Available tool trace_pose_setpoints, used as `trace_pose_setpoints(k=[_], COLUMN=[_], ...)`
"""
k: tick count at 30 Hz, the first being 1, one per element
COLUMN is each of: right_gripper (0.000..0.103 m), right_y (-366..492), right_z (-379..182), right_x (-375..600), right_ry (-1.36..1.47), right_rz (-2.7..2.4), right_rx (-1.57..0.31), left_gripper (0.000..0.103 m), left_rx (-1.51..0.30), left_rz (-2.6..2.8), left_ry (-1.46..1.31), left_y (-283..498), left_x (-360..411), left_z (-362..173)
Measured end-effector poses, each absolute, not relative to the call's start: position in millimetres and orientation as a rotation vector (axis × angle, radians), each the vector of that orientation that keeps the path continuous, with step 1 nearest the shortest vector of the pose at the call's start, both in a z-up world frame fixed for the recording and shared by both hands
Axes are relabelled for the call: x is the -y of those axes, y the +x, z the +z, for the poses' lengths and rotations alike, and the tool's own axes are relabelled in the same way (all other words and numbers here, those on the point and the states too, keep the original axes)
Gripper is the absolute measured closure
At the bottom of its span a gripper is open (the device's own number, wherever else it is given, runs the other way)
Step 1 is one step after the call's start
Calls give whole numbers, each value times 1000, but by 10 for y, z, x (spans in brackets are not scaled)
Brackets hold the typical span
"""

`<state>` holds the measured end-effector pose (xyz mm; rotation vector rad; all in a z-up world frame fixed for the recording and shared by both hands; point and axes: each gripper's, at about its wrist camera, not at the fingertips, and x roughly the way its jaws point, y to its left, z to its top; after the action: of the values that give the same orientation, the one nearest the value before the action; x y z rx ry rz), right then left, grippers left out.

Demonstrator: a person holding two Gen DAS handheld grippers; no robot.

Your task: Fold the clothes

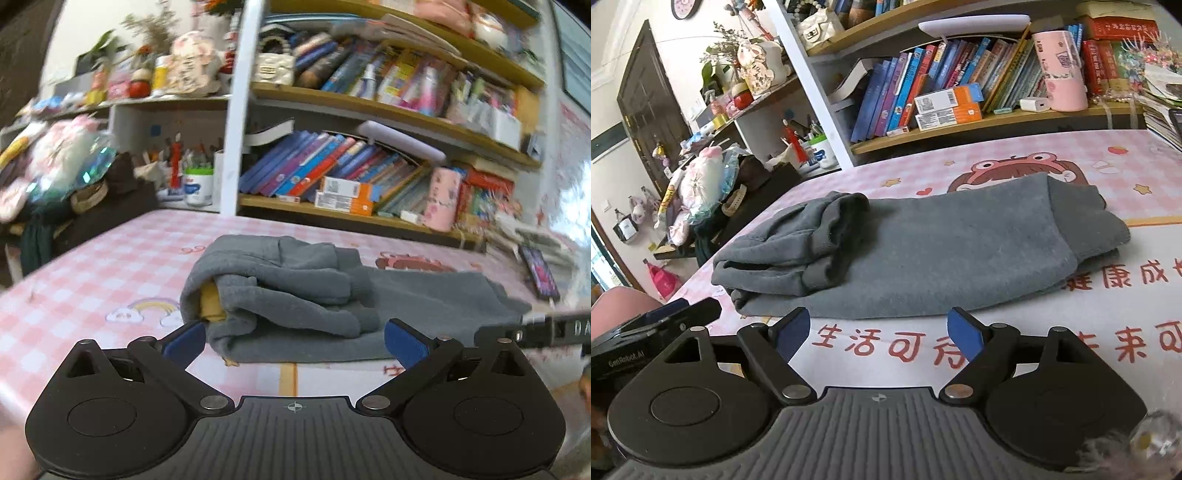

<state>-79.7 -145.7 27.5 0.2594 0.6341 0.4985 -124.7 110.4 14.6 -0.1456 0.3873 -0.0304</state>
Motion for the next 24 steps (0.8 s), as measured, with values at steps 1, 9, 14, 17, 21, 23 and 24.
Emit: trace_pose_setpoints(k=[1, 9, 14, 17, 21, 23, 24], right_gripper=[22, 18, 17, 17, 17, 17, 17], right_y=[-820, -992, -982, -966, -946, -941, -937], right_z=[275, 313, 317, 305, 284, 275, 272], right_x=[1470, 1518, 1541, 1557, 1593, 1614, 1620], right_ry=[261, 235, 243, 253, 270, 276, 278], right_rz=[495, 469, 469, 472, 468, 464, 462], right_rx=[-637, -613, -613, -619, -628, -632, -634], left_gripper=[0, 0, 0, 0, 0, 0, 0], left_rx=[-387, -391, -398, -385, -392, -401, -406], left_rz=[-26, 1, -10, -18, -5, 0, 2], left_ry=[-162, -120, -106, -89, -70, -48, -38], left_y=[-1256, -1356, -1391, -1415, -1440, -1457, -1466], left_x=[-1085, -892, -834, -793, -729, -688, -669], left_z=[141, 104, 98, 105, 70, 35, 18])
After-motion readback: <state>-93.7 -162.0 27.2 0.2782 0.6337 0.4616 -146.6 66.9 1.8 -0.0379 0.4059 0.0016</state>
